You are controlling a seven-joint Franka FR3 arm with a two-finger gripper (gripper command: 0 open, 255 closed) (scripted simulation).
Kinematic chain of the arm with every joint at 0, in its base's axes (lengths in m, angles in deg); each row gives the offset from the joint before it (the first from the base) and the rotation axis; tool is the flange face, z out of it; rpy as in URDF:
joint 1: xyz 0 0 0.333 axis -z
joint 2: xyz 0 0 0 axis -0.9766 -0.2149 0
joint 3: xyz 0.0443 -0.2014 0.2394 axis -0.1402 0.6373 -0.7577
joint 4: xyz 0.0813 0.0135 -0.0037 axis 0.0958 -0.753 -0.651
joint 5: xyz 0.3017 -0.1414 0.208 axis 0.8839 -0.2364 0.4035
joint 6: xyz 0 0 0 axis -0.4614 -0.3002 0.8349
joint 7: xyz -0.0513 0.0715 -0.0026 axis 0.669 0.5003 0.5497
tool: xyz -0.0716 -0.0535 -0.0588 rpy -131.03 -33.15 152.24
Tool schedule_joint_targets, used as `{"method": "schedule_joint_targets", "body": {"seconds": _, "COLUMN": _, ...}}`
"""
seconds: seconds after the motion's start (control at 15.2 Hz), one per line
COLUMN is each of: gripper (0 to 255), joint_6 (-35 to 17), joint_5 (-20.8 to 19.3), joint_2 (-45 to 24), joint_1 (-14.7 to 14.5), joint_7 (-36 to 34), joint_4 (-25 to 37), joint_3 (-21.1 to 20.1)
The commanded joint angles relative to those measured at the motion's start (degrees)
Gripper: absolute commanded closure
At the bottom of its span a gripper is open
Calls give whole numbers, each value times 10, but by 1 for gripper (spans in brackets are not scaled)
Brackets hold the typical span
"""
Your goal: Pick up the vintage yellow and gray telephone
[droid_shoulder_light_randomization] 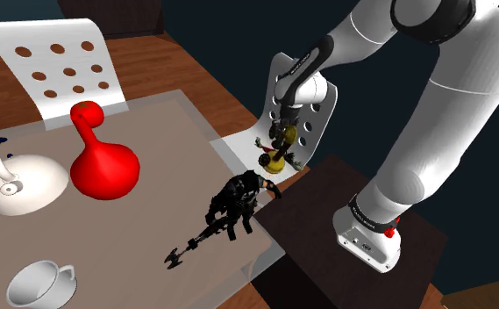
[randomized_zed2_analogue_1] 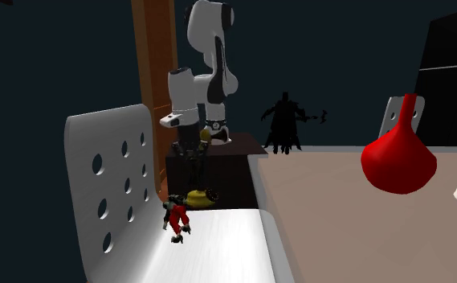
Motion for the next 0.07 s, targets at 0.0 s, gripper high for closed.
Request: {"method": "schedule_joint_targets", "body": {"seconds": 0.0, "gripper": 255, "joint_6": 5, "joint_5": -3, "joint_2": 6, "joint_1": 0, "joint_7": -2, "joint_4": 0, "joint_3": 2}}
